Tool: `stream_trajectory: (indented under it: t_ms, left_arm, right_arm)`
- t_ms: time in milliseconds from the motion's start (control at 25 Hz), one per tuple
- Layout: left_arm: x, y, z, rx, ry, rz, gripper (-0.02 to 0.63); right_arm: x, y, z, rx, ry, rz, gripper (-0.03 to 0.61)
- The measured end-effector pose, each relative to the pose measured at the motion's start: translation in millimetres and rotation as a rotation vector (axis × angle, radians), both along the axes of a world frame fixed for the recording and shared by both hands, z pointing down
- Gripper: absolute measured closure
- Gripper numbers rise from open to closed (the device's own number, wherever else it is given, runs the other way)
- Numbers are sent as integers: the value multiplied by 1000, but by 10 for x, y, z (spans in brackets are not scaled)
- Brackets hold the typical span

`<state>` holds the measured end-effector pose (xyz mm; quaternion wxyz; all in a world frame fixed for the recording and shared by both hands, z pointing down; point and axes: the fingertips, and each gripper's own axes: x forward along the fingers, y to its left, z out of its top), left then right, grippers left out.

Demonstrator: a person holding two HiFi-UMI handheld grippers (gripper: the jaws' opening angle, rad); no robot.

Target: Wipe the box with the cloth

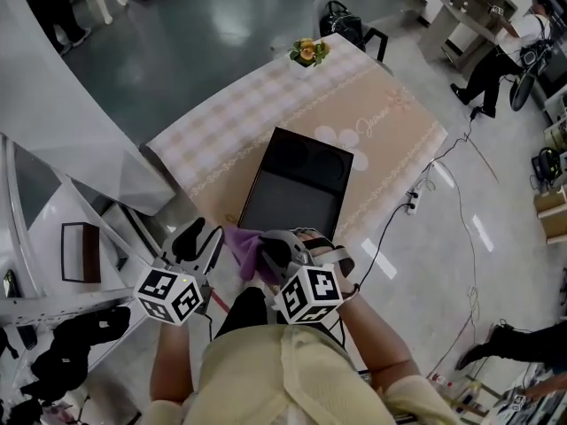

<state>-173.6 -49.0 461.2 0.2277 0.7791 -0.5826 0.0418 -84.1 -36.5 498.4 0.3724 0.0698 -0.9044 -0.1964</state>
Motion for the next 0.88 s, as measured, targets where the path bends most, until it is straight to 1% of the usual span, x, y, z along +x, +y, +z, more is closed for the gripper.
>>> stream_trajectory:
  t_ms: [320, 520, 720, 880]
  left_arm:
    - [290, -126, 168, -44, 4, 90, 439]
    - [401, -185, 278, -76, -16, 138, 439]
    - [465, -233, 354, -97, -32, 159, 437]
    - [513, -266, 368, -103, -38, 184, 437]
  right_arm:
    - [366, -38, -2, -18, 48, 75, 531]
    - [565, -61, 0, -42, 51, 146, 531]
    - [739, -76, -18, -41, 63, 200, 531]
    - [873, -75, -30, -64, 47, 257, 531]
